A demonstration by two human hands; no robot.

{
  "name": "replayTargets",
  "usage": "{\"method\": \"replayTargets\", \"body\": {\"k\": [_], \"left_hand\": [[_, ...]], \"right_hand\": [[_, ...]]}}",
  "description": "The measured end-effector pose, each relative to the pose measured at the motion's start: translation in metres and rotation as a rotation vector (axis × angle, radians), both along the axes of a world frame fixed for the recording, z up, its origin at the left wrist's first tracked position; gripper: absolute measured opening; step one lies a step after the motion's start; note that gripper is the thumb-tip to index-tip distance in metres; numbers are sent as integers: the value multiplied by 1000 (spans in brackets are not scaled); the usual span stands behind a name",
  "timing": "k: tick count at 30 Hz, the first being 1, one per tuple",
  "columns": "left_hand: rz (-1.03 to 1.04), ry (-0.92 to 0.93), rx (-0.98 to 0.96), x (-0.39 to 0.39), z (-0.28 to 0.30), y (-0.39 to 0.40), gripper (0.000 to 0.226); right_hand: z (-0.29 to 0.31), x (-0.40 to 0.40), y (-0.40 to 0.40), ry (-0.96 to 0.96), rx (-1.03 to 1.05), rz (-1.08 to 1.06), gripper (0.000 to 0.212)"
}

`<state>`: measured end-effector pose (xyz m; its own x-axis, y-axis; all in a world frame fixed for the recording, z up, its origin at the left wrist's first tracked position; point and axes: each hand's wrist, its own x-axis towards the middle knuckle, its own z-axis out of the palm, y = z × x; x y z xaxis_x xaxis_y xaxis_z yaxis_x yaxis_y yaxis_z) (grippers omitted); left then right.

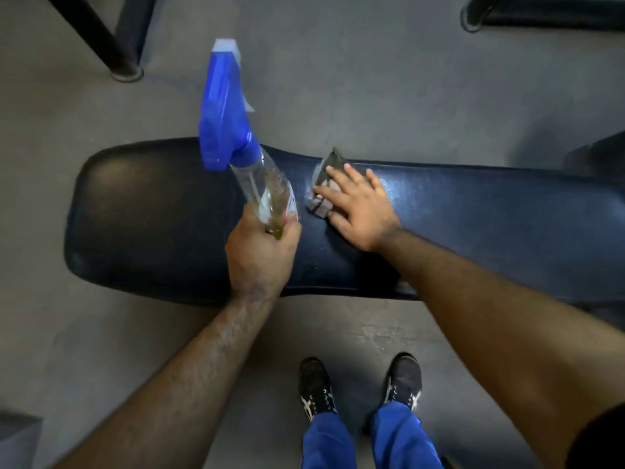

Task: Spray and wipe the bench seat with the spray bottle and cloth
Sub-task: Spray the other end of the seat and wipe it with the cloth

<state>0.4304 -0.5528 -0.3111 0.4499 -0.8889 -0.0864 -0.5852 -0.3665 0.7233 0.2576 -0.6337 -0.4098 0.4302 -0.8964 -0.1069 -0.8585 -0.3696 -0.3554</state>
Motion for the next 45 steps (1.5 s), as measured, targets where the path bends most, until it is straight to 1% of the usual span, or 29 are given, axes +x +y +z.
{"method": "replayTargets", "body": {"k": [3,4,6,7,8,9,10,12,13,14,15,16,17,18,19,21,22,24,26,29,31,32,33,34,37,38,40,42,45], "left_hand": [[-8,10,5,10,2,-5,35],[7,-5,-3,11,3,-4,34],[30,-24,-26,13,4,-4,33],[38,-16,-32,14,6,-2,33],[43,3,-30,15,6,-1,34],[42,21,-31,16,8,1,35],[39,26,-28,16,9,2,37],[29,27,-24,17,11,4,40],[30,26,-27,16,12,6,40],[30,22,-28,15,13,8,39],[26,20,-25,15,14,9,38],[20,18,-17,14,14,10,38],[17,16,-8,14,14,11,37],[18,19,0,15,13,13,36],[18,22,3,14,14,14,35],[13,19,2,14,14,18,34],[10,15,-1,14,14,21,33],[0,4,11,12,14,26,33],[-28,-5,24,8,17,33,32],[-50,-5,37,3,22,42,31],[-58,-5,41,1,25,50,33],[-75,-3,42,0,26,54,34],[-91,-6,52,-1,28,58,35],[-96,-11,67,-1,31,63,36],[-111,4,98,-6,49,74,36],[-122,7,108,-9,57,78,36],[-148,17,124,-18,75,87,35],[-180,28,131,-30,94,98,35],[-263,-23,165,-55,121,116,34]], "right_hand": [[4,20,-10,29,64,-349,63],[4,34,2,37,74,-328,64],[3,42,40,-1,17,-14,64],[1,29,55,-10,-5,148,62],[1,11,60,-10,-19,241,62],[0,-4,58,3,-48,233,62],[-3,-12,55,20,-59,115,63],[1,0,64,57,21,-229,65],[4,15,75,58,28,-266,66],[4,29,89,25,5,-180,67],[0,33,102,-6,-27,-28,68],[-2,27,109,-15,-34,129,69],[-1,14,107,-10,-29,231,72],[0,2,100,12,-38,248,75],[-1,-7,95,46,-29,197,80],[2,-8,102,83,17,-8,89],[4,-1,111,67,34,-39,89],[2,4,128,16,36,70,84],[5,-8,128,4,44,193,79],[18,-18,119,23,80,191,70],[29,-14,127,6,169,98,64],[30,-14,131,-23,232,9,61],[37,-13,137,-102,301,-98,58],[49,-9,141,-236,377,-233,53],[91,4,149,-841,668,-812,25],[105,5,152,-952,741,-931,26],[133,-4,164,-1035,796,-1012,31],[163,-20,181,-1059,775,-1040,35],[206,-49,212,-1076,720,-1090,32]]}}
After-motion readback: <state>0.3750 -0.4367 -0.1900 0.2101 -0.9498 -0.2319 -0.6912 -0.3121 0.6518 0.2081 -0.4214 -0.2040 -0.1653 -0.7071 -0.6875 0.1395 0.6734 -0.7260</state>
